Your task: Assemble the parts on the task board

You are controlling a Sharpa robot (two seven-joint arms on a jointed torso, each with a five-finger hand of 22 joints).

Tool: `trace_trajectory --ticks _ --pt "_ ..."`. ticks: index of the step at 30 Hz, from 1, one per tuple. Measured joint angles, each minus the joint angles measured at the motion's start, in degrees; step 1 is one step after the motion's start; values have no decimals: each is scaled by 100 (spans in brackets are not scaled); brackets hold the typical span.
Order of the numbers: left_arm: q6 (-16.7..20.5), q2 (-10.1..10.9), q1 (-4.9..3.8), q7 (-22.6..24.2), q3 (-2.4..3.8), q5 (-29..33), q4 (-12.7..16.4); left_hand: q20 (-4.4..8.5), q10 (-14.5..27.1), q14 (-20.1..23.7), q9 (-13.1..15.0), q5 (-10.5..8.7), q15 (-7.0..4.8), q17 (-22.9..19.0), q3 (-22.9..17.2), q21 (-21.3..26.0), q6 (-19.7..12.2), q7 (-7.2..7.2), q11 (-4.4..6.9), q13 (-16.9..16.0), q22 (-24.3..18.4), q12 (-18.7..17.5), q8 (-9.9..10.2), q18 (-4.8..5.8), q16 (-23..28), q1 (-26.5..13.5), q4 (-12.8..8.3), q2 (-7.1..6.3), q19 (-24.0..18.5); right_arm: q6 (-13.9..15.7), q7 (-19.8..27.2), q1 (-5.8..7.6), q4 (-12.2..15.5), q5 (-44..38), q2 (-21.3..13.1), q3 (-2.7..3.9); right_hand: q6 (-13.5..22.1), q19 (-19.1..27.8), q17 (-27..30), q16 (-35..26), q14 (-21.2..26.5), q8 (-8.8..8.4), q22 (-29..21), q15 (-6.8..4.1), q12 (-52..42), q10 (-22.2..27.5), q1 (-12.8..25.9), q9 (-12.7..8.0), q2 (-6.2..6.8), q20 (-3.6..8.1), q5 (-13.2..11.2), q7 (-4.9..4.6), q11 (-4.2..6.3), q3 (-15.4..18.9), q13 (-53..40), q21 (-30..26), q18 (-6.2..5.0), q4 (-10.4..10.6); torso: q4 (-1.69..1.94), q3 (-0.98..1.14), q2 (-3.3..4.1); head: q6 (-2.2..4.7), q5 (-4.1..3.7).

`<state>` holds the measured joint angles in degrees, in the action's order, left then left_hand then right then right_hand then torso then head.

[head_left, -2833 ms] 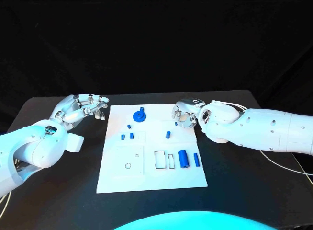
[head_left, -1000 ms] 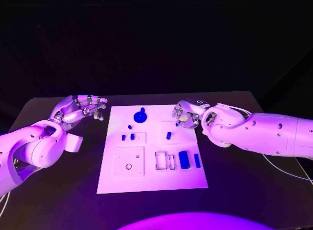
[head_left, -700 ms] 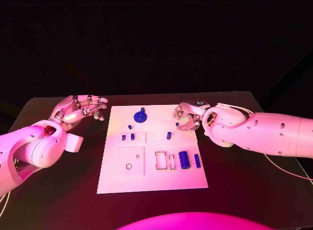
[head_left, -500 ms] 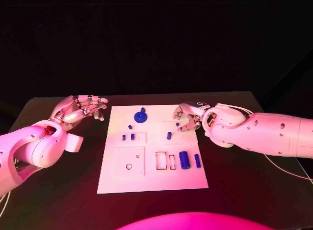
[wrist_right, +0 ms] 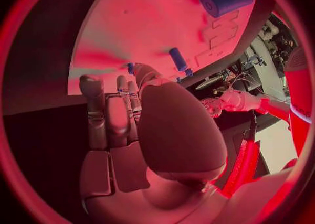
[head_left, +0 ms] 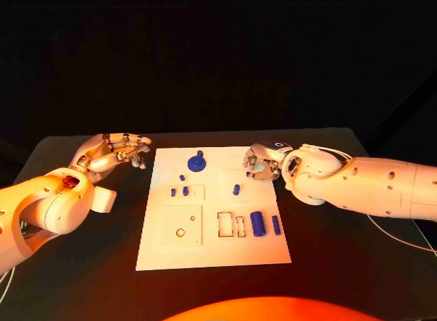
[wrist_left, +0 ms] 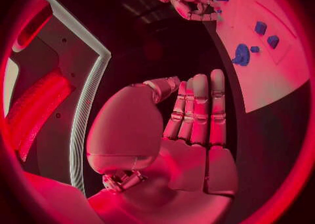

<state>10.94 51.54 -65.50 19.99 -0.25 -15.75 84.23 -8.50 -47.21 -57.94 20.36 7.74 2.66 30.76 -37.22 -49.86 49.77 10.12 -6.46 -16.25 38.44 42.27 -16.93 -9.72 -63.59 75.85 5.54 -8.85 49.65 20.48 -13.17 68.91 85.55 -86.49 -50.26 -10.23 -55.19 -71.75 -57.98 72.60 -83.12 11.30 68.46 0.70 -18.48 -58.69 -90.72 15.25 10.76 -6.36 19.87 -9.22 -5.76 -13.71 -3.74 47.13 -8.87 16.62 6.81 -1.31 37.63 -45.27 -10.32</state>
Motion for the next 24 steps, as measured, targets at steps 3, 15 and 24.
trace_trajectory --ticks 3,15,24 --pt "-2 0 0 -2 0 0 0 0 0 0 -3 0 0 0 0 0 -21 21 0 6 -7 0 0 -1 23 0 0 0 0 -2 3 0 -30 30 27 0 -65 -32 1 0 -2 0 105 -2 88 -175 109 -15 143 8 0 4 17 -474 0 115 0 -16 -1 2 0 2 5" --pt "-15 0 1 -10 0 -2 -1 0 0 0 -2 0 0 0 0 0 -21 21 0 6 -7 0 0 0 23 0 0 0 0 -59 16 -15 -147 110 117 0 -133 -60 14 21 -20 0 236 -21 257 -355 235 -15 357 20 0 22 54 -1123 0 207 1 -97 3 1 1 -9 5" --pt "-24 2 2 -14 0 -2 -1 0 0 0 -9 0 0 -5 0 0 -21 21 0 13 -12 0 0 0 23 0 0 0 0 -90 31 -27 -145 130 154 3 -154 -60 14 21 -20 0 258 -21 302 -375 296 -15 418 20 0 2 34 -1195 0 206 90 -120 2 -4 0 -24 19"
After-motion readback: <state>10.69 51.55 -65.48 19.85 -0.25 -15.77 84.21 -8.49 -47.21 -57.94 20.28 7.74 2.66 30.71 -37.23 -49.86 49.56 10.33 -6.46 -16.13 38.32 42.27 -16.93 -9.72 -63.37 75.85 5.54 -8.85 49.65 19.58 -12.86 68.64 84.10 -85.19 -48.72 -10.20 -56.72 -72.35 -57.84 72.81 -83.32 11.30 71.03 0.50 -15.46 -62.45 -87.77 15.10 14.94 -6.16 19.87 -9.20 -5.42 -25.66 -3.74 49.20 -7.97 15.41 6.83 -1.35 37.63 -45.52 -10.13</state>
